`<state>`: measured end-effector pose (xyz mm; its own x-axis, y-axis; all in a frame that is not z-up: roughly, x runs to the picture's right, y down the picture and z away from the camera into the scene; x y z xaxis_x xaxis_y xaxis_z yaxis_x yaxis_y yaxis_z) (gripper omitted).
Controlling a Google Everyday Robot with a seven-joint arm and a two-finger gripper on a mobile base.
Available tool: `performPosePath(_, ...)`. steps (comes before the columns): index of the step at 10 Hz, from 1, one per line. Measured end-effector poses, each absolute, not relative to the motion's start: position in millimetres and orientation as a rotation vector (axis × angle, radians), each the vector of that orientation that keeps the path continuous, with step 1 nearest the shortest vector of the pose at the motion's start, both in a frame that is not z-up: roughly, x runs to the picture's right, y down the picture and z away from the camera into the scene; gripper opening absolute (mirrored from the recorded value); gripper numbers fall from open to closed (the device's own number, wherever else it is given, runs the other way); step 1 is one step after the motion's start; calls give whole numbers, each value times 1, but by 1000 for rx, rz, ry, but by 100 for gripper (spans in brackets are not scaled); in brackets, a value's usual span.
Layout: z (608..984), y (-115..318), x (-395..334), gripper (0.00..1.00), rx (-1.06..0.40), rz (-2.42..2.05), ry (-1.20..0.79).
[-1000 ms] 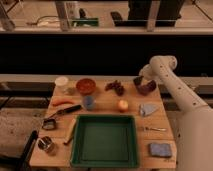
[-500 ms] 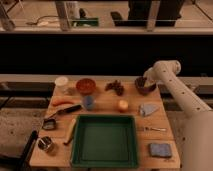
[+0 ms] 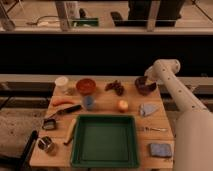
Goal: Place eraser in purple bowl
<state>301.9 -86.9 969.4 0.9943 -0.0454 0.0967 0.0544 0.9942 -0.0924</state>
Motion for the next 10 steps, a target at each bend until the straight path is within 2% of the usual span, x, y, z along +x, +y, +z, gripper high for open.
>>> performPosePath(4, 977, -85, 297, 74, -84, -51, -87)
performPosePath(6, 978, -85, 293, 80, -80, -55, -87)
performPosePath(10, 972, -86, 285, 80, -64, -69, -82)
